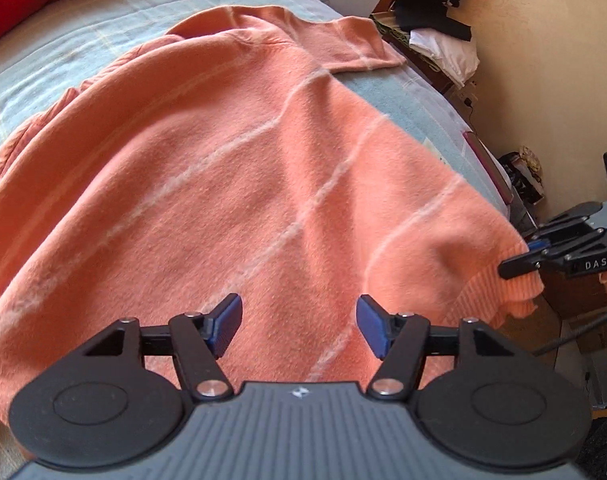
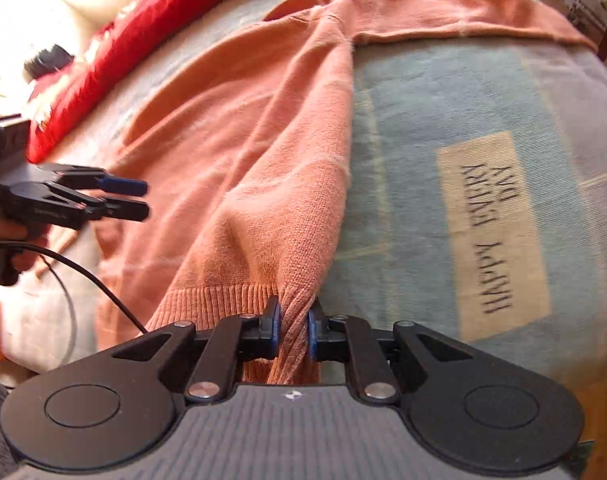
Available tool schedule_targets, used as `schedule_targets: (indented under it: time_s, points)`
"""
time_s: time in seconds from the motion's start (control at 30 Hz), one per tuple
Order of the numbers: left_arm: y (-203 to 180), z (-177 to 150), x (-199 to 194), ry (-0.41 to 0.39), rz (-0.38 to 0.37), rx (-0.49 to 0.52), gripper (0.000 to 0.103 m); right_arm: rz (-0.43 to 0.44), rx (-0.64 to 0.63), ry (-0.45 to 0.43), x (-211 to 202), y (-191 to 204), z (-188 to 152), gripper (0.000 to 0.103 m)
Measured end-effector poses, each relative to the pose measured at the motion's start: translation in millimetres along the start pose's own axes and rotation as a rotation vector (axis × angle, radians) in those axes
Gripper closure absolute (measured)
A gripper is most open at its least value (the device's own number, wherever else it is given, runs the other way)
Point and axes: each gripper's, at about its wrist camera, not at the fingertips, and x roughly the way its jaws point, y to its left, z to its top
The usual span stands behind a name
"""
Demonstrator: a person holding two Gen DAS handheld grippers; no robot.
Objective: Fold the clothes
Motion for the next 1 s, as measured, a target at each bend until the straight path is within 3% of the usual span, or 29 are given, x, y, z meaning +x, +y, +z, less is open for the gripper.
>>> schedule_targets:
  time_s: [0.17,0.27,0.33,0.5,0.57,0.7,0.77,0.83,1.0]
  points:
    - [7.8,-16.4,-0.3,0.014,0.016,-0.043,0.04,-0.317,-0.214,0.143,11.6,-11.2,-10.0,0.081]
    - [10.6,-21.5,-2.8,0.01,0.024,-0.055,0.039,-0.34,-0.172,0.074,4.0,-20.9,-2.3,0.081]
    - [11.7,-21.6,-3.1,0.0,0.024,-0.07,0.039,-0.263,-0.12,-0.006,0.4,-23.8,12.7,0.081]
    - [14.1,-15.8,-1.7,-0.035,0.047,-0.088,0.038,-0.215,-0.193,-0.151,35.8,-19.7,60.6,0.081]
    - [16.4,-12.2,-1.1,-0.045,0.082,-0.092,0.038,-0.177,-0.157,-0.208,44.8,-28.4,84.2,0.081]
    - [34.0,-8.8,6.0,-0.041,0.172,-0.128,0.038,-0.048,0.014,-0.284,59.7,-58.7,124.7,0.081]
    - [46.0,-10.6,12.4,-0.03,0.182,-0.18,0.038,0.018,0.106,-0.297,72.1,-71.9,133.5,0.079]
    - [56.1,-12.9,18.6,-0.02,0.188,-0.227,0.038,0.084,0.199,-0.31,84.4,-85.1,142.4,0.064]
    - [62.4,-12.0,24.7,-0.026,0.171,-0.266,0.031,0.249,0.43,-0.34,115.4,-118.2,164.4,0.064]
